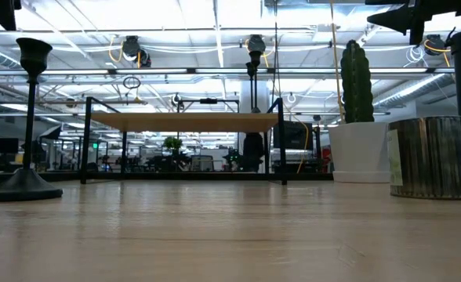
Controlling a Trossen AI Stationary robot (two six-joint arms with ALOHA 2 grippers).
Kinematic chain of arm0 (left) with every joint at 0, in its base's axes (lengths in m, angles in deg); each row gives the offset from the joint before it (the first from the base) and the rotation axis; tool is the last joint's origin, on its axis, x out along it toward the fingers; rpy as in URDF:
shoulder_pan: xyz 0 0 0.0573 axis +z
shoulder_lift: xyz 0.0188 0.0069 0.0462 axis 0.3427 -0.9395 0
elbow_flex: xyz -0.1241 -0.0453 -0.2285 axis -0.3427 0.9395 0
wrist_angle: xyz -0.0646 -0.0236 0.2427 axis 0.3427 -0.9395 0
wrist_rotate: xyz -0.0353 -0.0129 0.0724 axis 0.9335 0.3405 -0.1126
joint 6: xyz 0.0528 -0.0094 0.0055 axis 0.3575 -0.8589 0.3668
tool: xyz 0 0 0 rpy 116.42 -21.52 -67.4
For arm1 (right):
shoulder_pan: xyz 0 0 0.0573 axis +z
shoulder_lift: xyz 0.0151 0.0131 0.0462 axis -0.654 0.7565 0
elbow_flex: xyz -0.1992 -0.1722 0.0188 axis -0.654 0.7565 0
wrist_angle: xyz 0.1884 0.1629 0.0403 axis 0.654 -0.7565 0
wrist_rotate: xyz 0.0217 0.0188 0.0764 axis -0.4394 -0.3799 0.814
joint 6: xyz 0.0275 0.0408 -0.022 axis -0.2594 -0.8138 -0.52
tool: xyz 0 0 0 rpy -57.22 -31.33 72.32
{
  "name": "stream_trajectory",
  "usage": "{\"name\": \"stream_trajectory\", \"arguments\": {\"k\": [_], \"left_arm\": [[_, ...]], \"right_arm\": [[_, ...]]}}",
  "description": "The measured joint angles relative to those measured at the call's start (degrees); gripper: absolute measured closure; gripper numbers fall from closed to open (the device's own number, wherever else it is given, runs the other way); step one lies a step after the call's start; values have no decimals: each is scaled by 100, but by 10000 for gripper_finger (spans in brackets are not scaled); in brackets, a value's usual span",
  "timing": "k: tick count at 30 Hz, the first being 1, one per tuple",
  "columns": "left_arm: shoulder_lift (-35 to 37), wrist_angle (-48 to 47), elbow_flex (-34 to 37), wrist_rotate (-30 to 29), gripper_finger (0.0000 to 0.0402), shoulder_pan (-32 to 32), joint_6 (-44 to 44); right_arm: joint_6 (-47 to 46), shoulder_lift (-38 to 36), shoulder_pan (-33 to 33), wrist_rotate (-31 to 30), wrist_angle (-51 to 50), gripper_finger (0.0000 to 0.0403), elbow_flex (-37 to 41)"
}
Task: Pick & Place candle stick holders
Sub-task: Put the candle holder on the shelf
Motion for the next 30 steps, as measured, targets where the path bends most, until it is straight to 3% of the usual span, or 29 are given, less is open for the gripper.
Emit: {"name": "stream_trajectory", "arguments": {"k": [5,10,16,26,30], "left_arm": [[0,11,0,401,154,-4,406],[0,13,0,374,131,-54,743],[0,15,4,285,124,-187,857],[0,89,7,260,123,-252,15],[0,342,7,-100,123,-252,-5]], "right_arm": [[0,0,0,1,0,195,0],[0,0,0,1,-1,195,0],[2,0,0,1,-2,195,0],[26,0,0,1,-2,195,-1],[26,0,0,1,-2,195,-1]]}}
